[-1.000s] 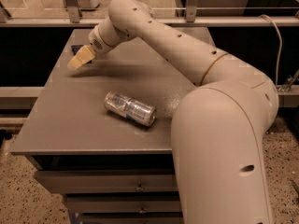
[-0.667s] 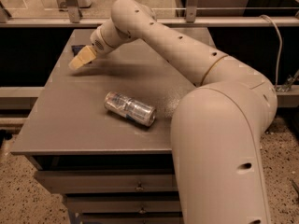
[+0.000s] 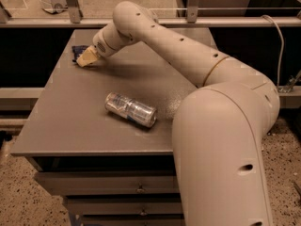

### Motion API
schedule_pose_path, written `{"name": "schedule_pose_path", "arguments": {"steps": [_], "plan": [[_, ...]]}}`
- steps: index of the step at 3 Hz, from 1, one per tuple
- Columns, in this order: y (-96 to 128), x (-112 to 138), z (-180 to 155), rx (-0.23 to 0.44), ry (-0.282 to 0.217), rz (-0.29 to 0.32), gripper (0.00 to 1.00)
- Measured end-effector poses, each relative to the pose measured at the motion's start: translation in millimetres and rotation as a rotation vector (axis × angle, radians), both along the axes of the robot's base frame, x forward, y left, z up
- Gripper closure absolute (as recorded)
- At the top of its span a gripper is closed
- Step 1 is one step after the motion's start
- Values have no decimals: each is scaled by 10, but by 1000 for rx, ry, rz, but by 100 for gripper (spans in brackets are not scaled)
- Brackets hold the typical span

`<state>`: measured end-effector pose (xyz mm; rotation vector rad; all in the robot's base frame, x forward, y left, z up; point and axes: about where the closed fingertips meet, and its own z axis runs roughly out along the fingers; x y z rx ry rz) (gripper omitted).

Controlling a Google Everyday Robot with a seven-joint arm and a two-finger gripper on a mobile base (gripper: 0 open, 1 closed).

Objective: Pick rxbar blueberry

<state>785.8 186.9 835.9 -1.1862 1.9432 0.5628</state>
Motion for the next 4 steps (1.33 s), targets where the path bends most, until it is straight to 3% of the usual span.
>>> {"name": "schedule_pose_path", "arguments": {"steps": [2, 3, 4], "plan": [[-5, 0, 4, 0, -6, -1, 95], [-11, 0, 57, -2, -16, 4, 100], [-98, -107, 1077, -17, -222, 98, 100]]}}
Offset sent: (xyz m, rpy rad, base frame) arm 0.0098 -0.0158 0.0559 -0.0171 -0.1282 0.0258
